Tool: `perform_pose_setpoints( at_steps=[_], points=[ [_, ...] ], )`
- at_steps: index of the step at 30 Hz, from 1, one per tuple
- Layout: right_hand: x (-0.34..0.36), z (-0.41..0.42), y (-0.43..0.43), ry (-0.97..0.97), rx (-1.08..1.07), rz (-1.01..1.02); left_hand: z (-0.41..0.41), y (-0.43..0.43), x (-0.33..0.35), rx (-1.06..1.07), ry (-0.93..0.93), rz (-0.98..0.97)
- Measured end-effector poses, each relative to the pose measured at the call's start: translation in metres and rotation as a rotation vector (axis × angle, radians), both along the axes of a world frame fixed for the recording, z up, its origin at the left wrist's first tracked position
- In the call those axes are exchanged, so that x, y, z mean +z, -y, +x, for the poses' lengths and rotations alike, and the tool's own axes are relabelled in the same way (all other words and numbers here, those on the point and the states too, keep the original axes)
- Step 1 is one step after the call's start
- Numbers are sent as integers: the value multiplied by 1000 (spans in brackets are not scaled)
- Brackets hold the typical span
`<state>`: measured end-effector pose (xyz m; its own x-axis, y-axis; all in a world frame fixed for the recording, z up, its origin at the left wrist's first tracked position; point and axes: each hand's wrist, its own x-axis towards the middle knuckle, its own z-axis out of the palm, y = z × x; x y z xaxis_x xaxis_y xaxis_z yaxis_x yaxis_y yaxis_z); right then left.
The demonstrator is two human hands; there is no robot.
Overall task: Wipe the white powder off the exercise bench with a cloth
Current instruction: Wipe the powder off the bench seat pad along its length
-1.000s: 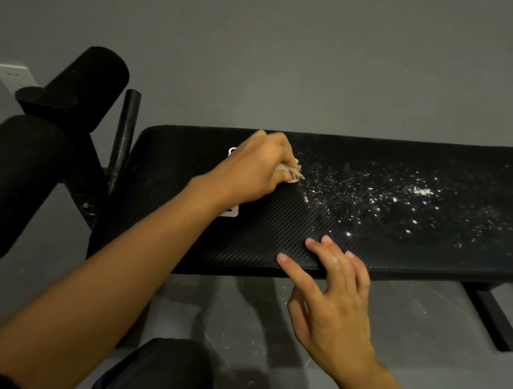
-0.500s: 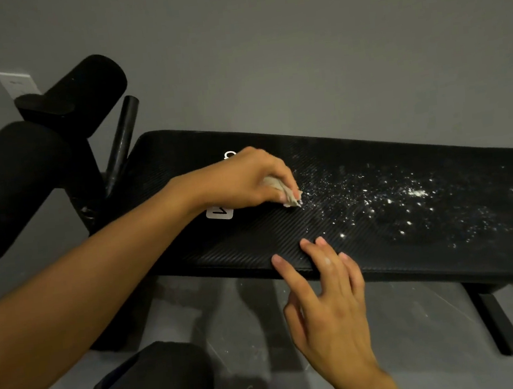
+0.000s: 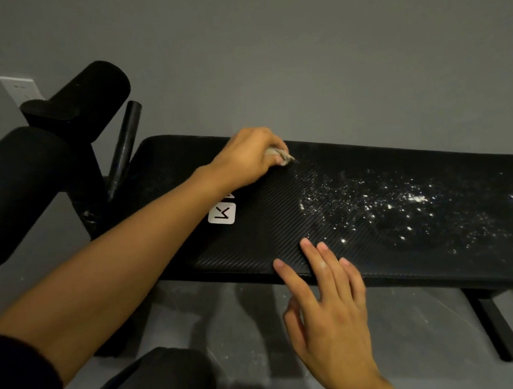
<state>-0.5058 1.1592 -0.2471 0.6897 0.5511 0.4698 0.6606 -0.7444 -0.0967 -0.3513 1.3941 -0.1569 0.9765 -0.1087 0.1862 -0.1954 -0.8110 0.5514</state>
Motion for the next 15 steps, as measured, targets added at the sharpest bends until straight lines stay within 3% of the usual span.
perform_pose_setpoints(
  at_steps=[2,6,11,15],
  points=[
    [-1,1,0,5,4,10,12,-4,0,45,5,25],
    [-3,2,0,26,13,34,4,-7,-2,-169,-91,2],
    [-6,3,-1,38,16,54,26,-5,-3,15,-5,18],
    [-7,3,-1,55,20,69,28,-7,0,-113,-74,-1]
  ],
)
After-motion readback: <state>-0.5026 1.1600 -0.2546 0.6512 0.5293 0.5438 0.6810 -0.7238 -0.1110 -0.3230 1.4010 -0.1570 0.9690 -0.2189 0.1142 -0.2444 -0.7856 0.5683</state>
